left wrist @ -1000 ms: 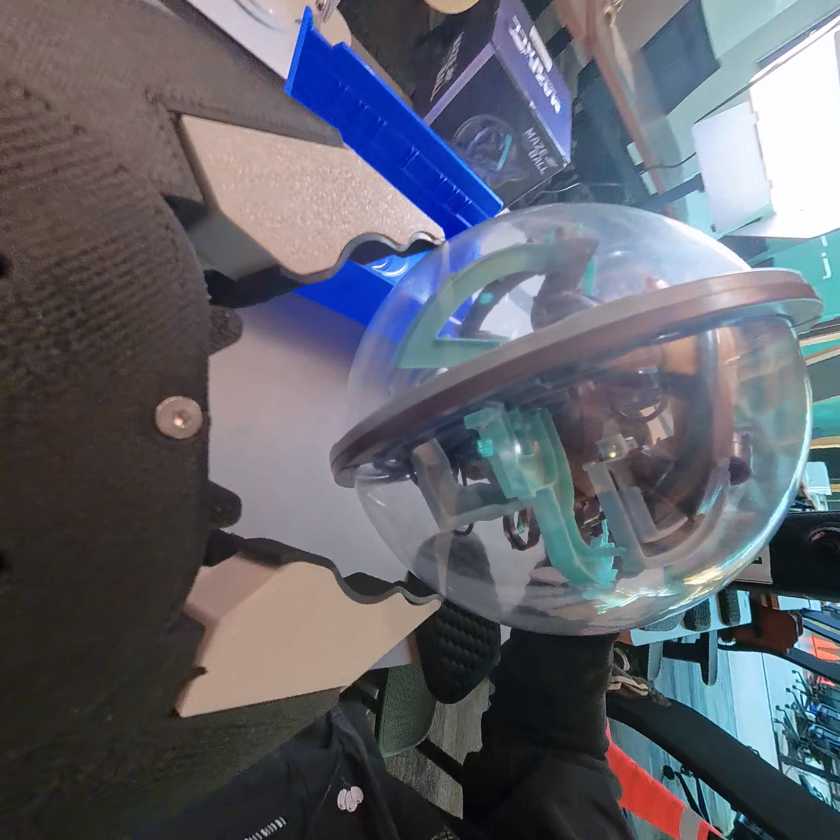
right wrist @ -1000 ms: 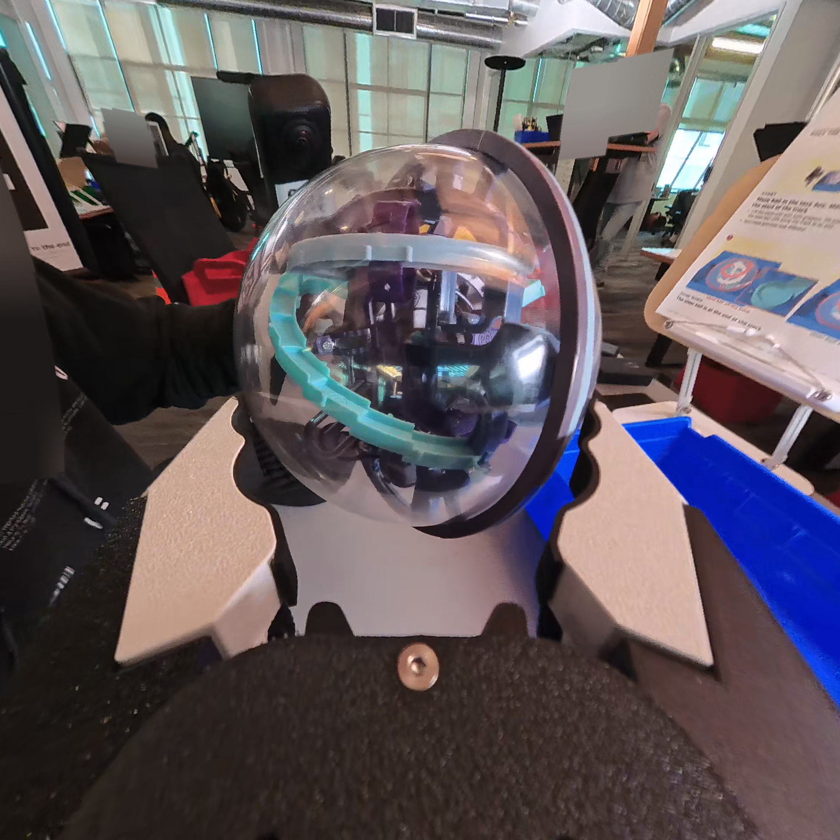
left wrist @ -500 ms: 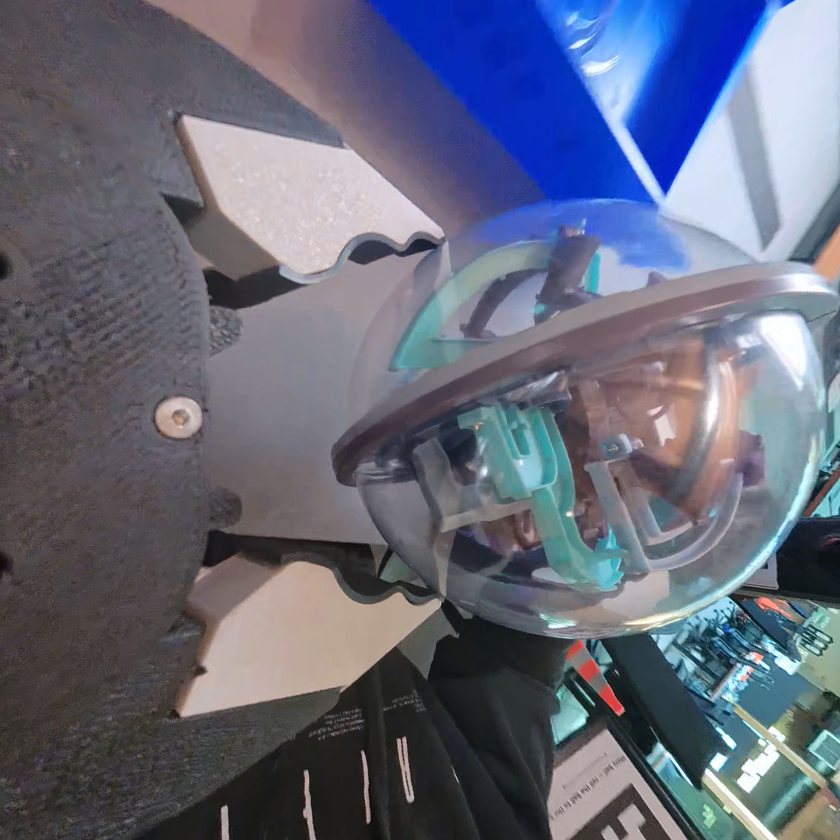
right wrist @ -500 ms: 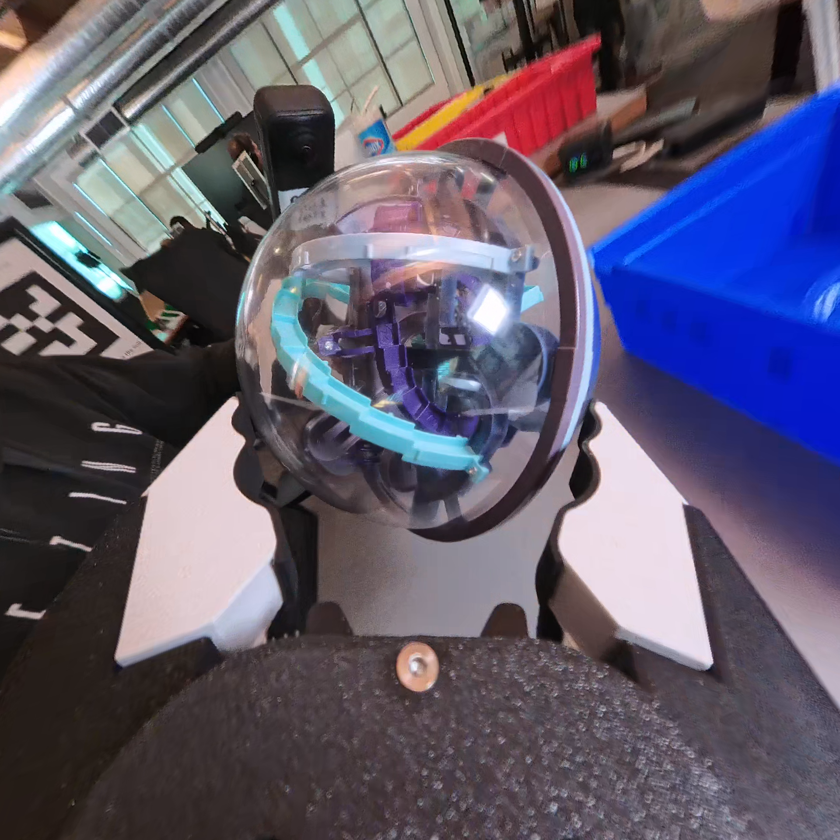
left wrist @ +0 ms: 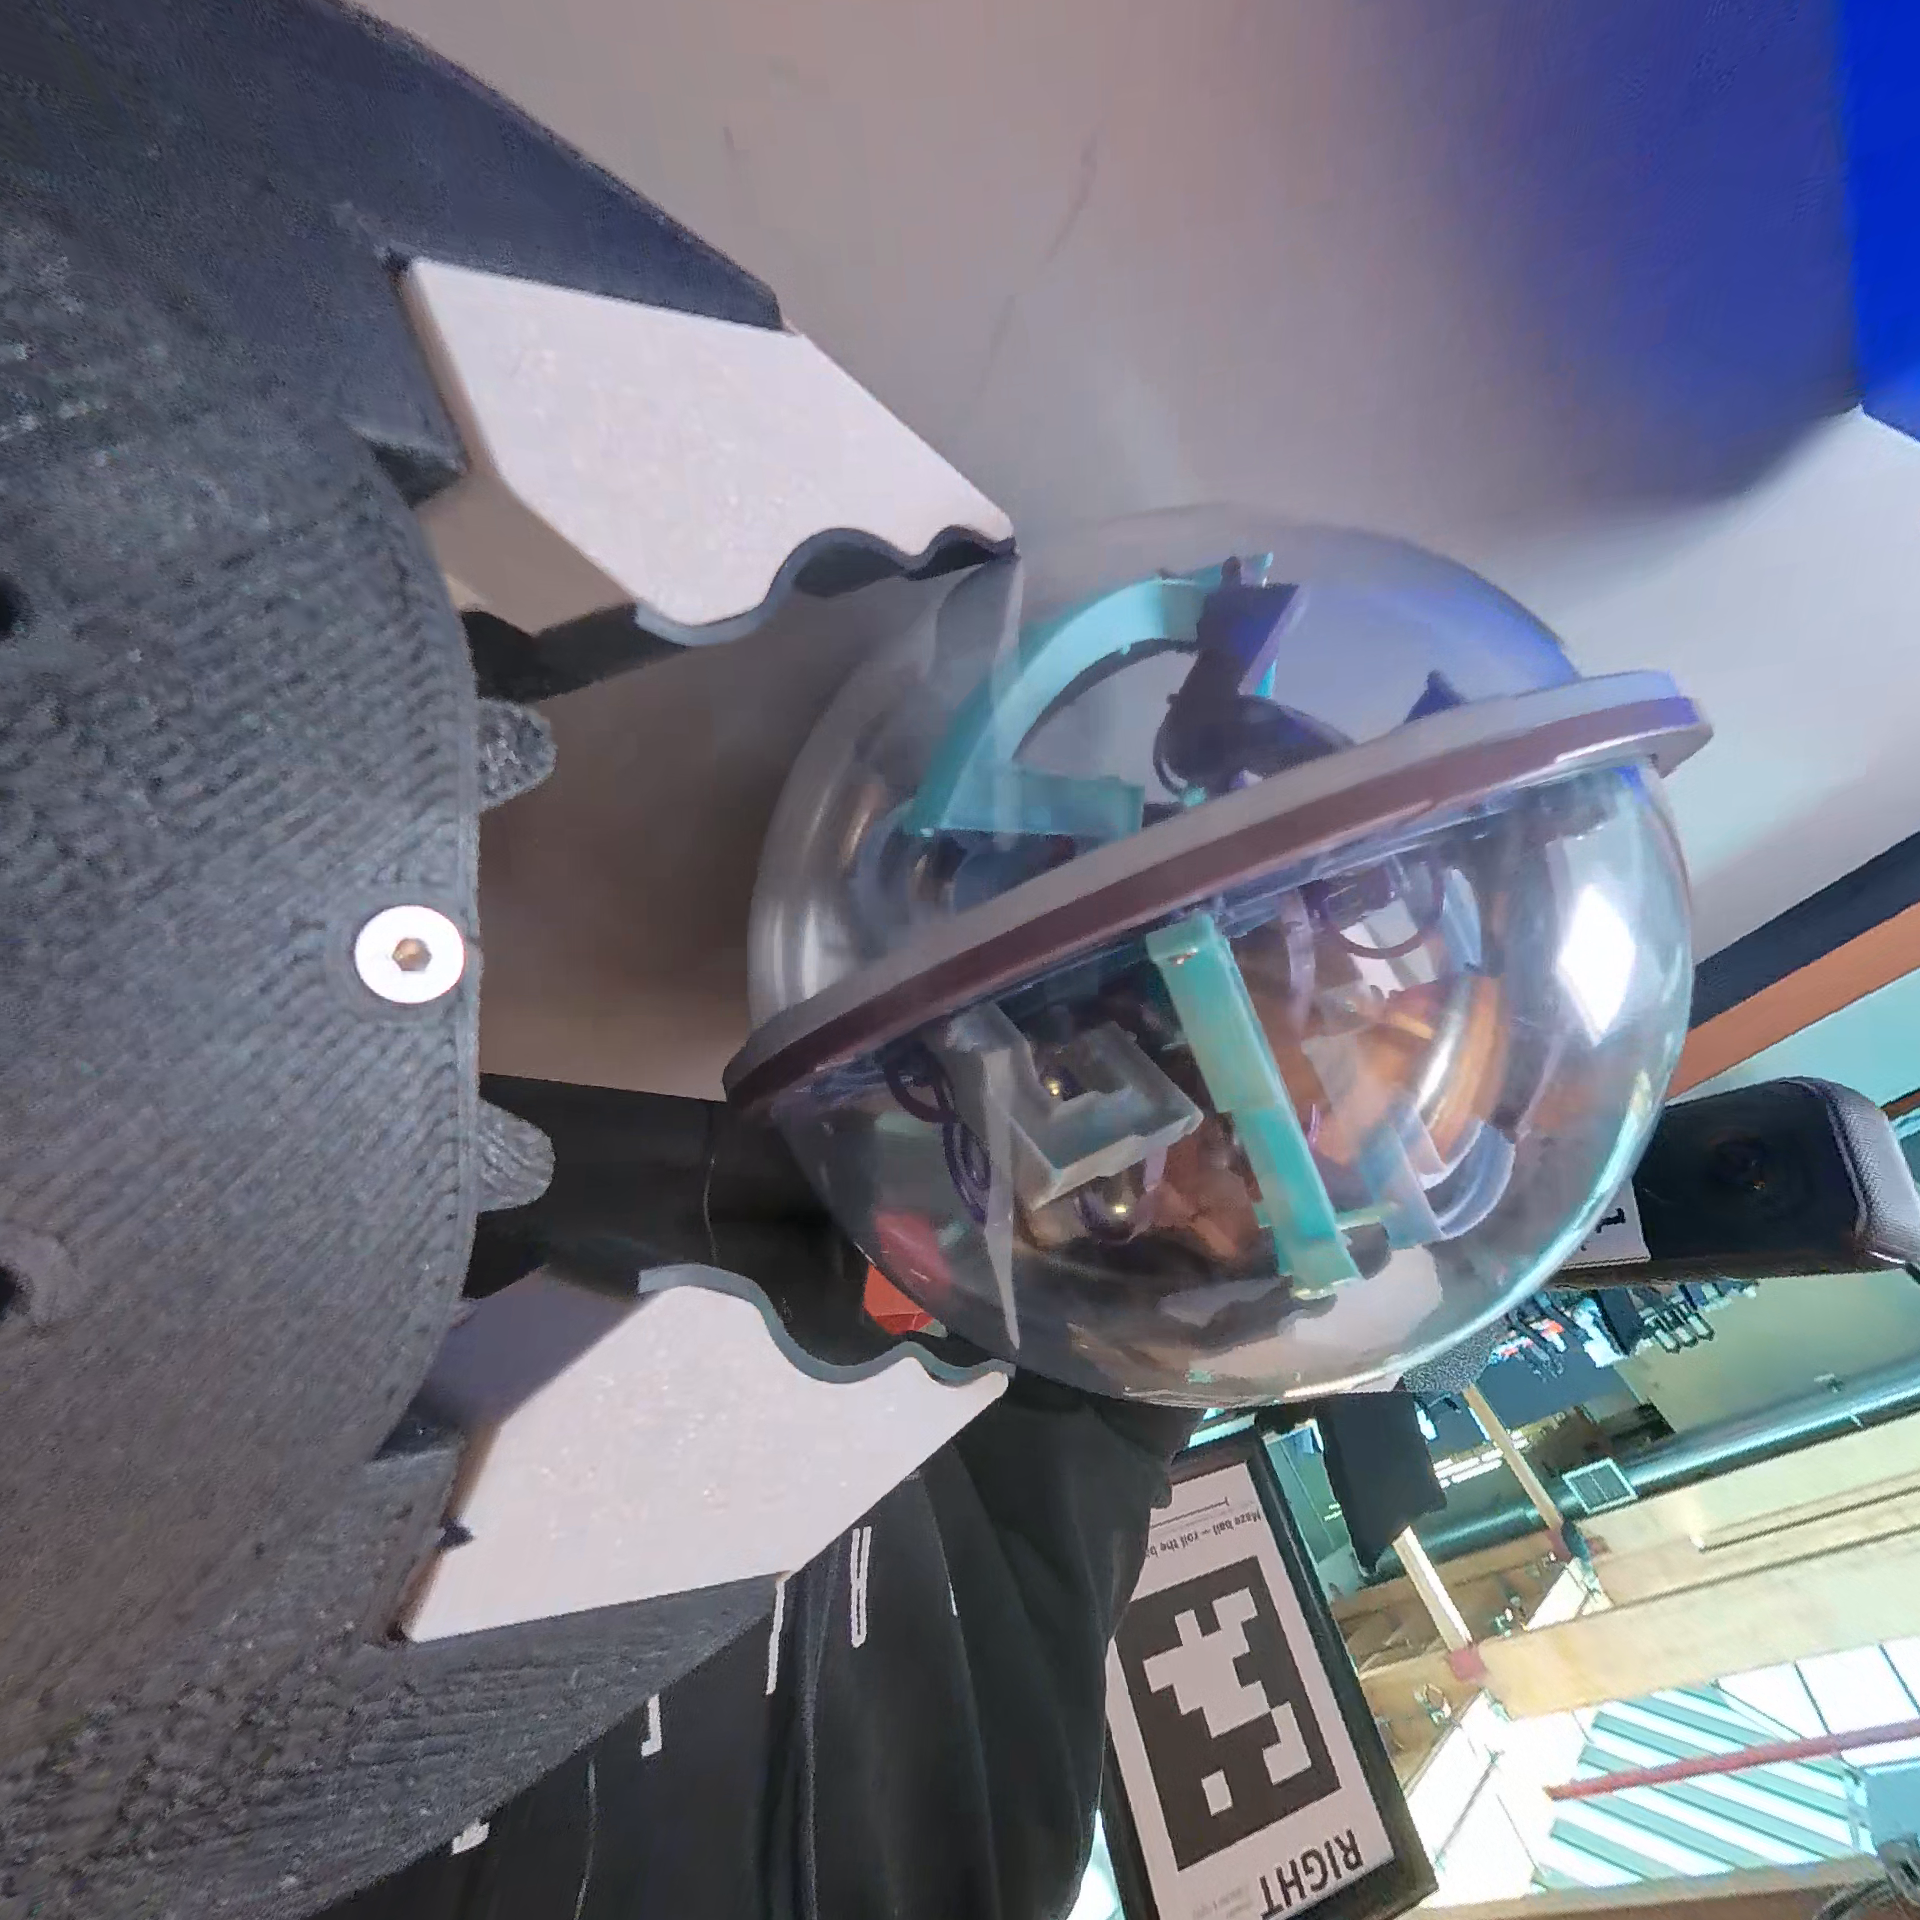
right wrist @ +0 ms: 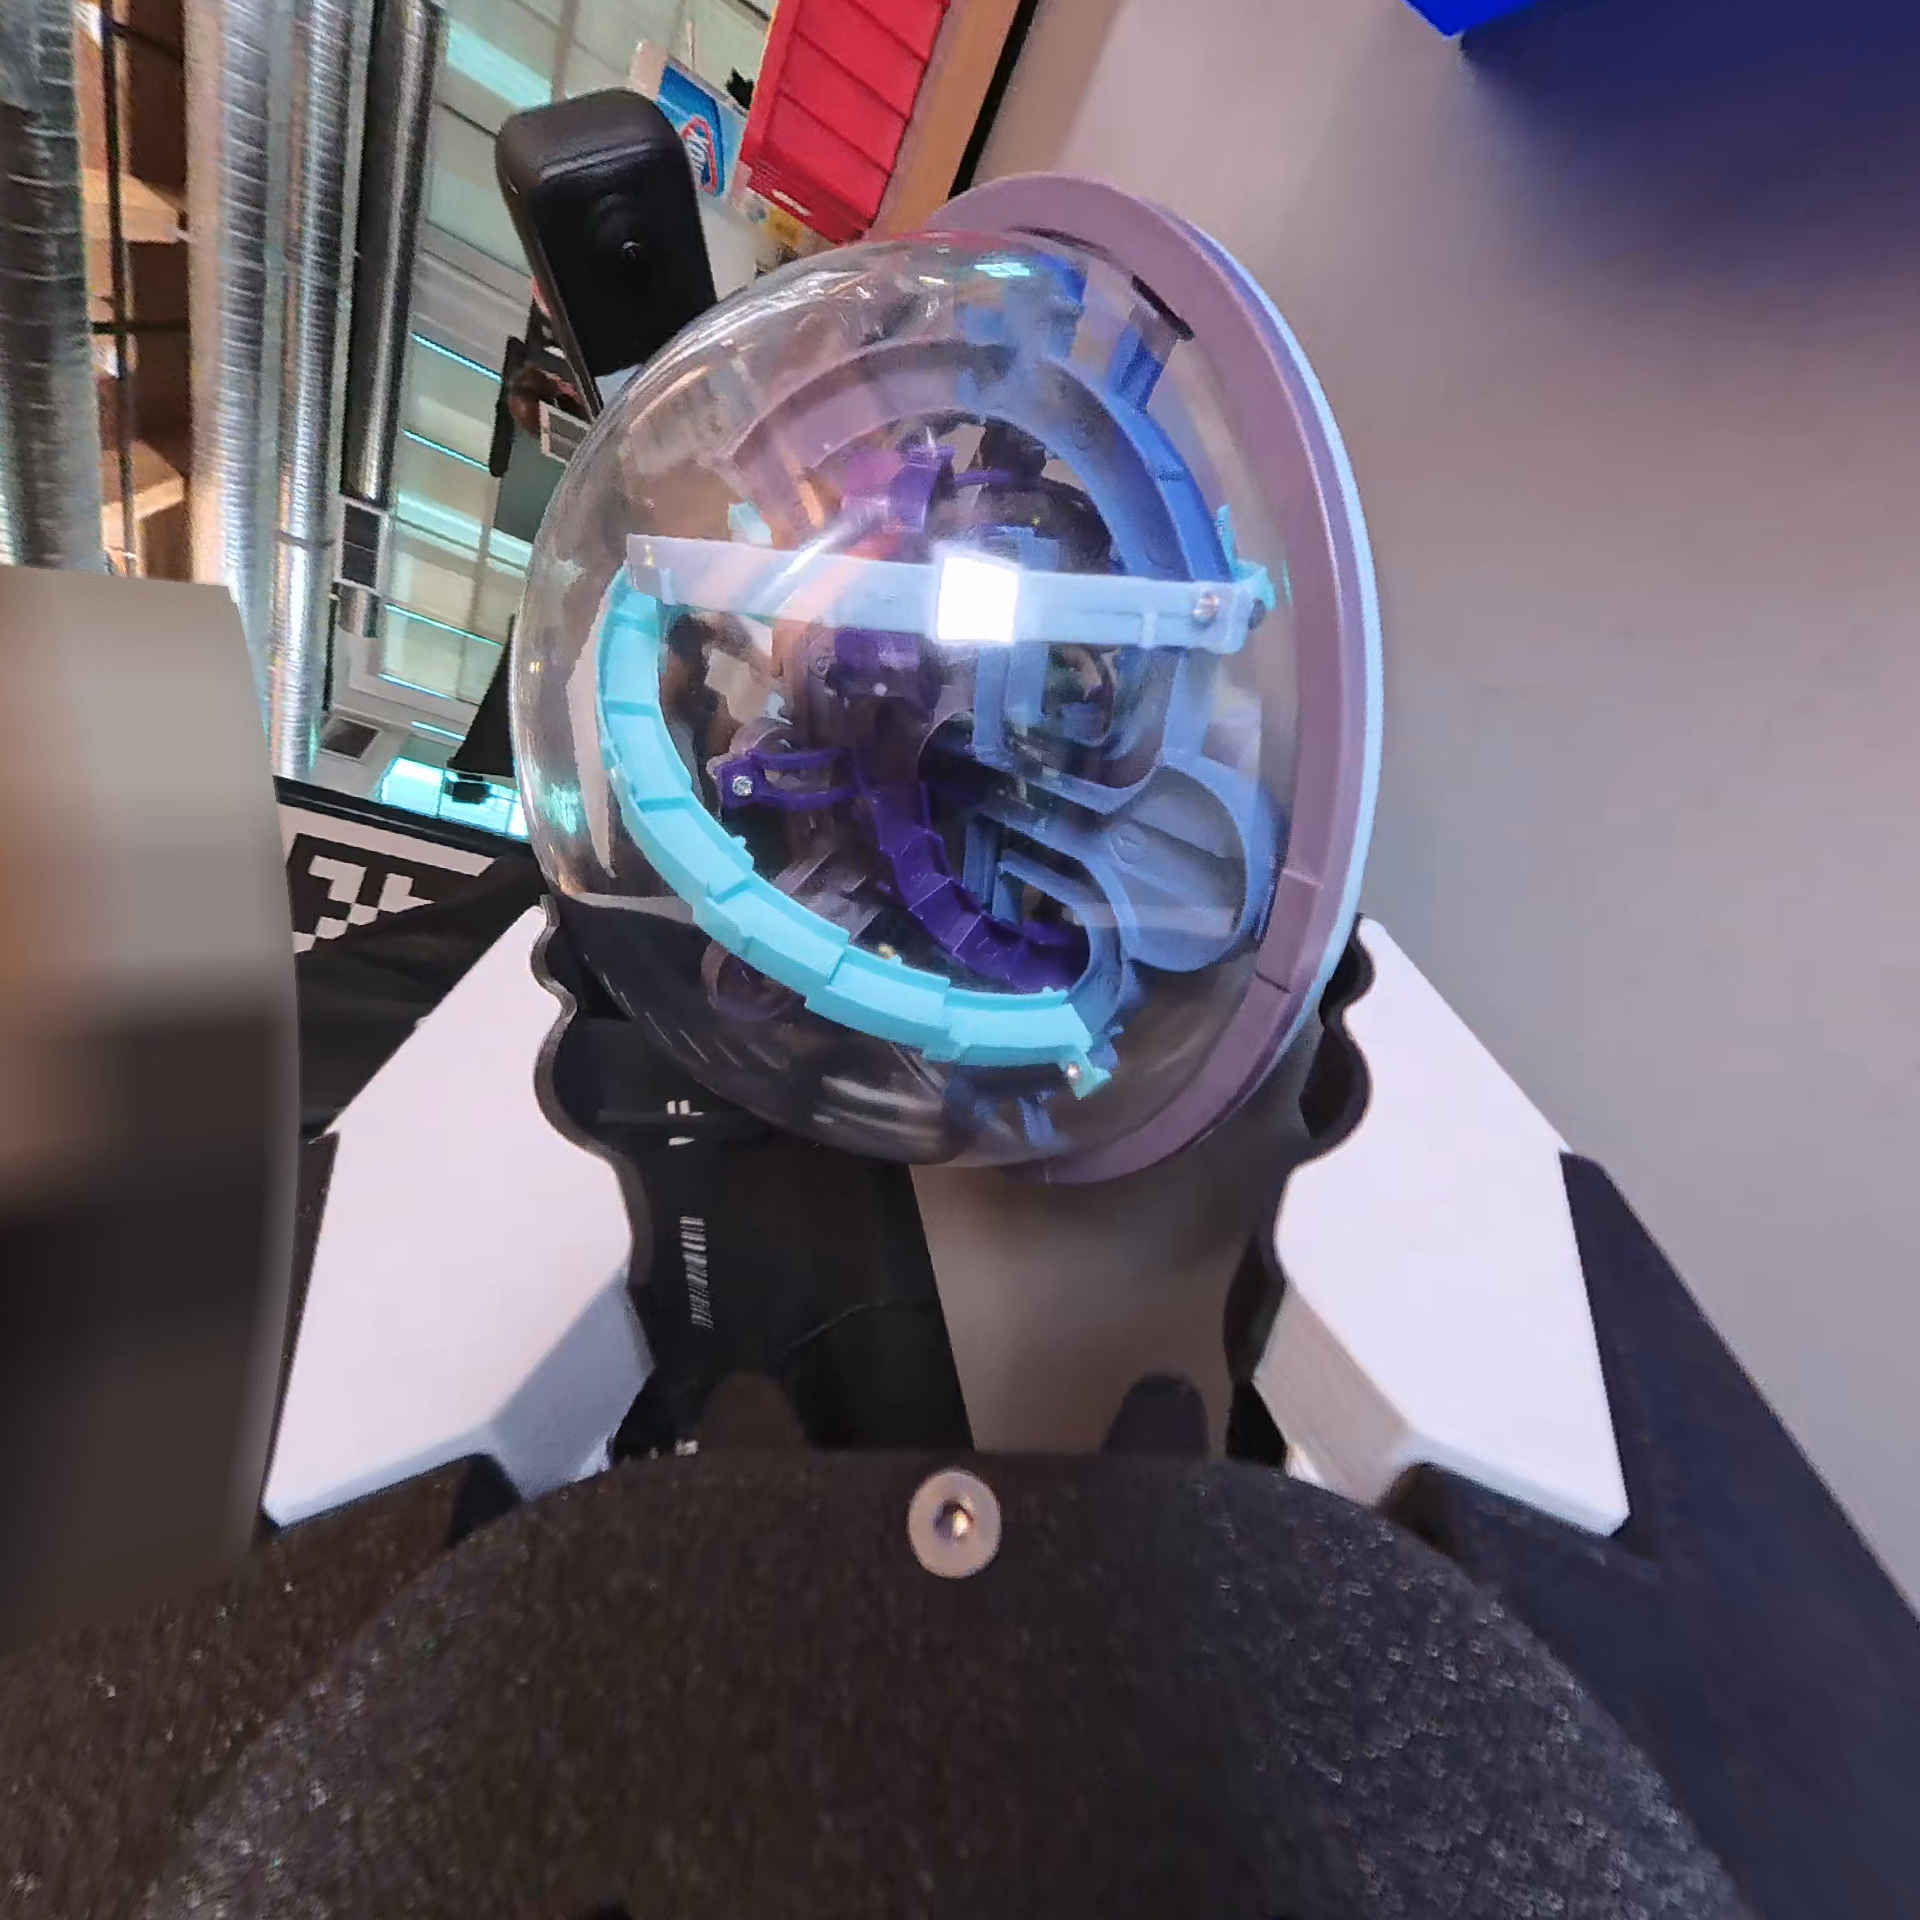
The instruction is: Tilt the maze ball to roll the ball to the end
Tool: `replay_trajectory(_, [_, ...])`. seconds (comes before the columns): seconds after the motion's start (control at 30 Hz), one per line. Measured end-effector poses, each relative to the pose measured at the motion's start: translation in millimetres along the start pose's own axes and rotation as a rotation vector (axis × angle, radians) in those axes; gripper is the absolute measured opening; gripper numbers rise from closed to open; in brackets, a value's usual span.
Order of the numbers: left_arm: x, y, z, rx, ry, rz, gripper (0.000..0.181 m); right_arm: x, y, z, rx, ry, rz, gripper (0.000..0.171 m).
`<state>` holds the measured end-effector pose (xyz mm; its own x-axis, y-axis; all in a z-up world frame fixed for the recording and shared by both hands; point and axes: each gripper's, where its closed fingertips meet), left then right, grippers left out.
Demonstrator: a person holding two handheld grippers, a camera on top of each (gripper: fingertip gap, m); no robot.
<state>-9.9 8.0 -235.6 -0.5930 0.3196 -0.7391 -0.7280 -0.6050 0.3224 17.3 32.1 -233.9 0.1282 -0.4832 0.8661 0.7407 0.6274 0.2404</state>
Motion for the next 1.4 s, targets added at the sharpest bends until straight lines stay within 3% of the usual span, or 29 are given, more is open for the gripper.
replay_trajectory(0.1, [1,3,12,-0.048,-0.079,0.052,0.139,-1,1,1,0.011,-0.037,0.004,0.137])
replay_trajectory(0.23, [-2,17,39,-0.152,-0.405,0.229,0.136,-3,2,6,0.001,-0.103,0.021,0.139])
replay_trajectory(0.33, [-9,17,50,-0.156,-0.637,0.334,0.135,-6,3,12,-0.020,-0.139,0.022,0.139])
replay_trajectory(0.4, [-11,10,49,-0.117,-0.691,0.332,0.130,-7,2,16,-0.033,-0.142,0.011,0.138])
replay_trajectory(0.53, [-5,7,57,-0.114,-0.650,0.291,0.126,-12,5,22,-0.061,-0.102,0.018,0.135])
replay_trajectory(0.73, [7,10,71,-0.119,-0.425,0.181,0.122,-16,14,10,-0.006,0.060,-0.011,0.121])
replay_trajectory(0.93, [11,7,84,-0.122,-0.368,0.142,0.118,-21,39,30,0.008,0.627,-0.309,0.128])
replay_trajectory(1.07, [6,-2,90,-0.115,-0.406,0.147,0.116,-4,37,50,0.009,0.904,-0.400,0.132])
replay_trajectory(1.23, [-34,8,98,-0.234,-0.491,-0.021,0.127,-10,32,53,0.029,0.924,-0.366,0.133])
replay_trajectory(1.33, [-15,23,88,-0.226,-0.563,0.054,0.130,-15,42,52,-0.002,0.885,-0.326,0.132])
replay_trajectory(1.4, [10,19,68,-0.139,-0.578,0.101,0.134,-18,48,49,-0.016,0.866,-0.303,0.132])
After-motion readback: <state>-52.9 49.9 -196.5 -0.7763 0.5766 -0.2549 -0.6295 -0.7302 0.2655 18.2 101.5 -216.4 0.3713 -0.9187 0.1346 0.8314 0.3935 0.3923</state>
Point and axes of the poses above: each gripper's, where its closed fingertips meet, y back along the fingers, z out of its top, x = y × z across the jaws, and after that the axes turned 1 degree about z, right-handed
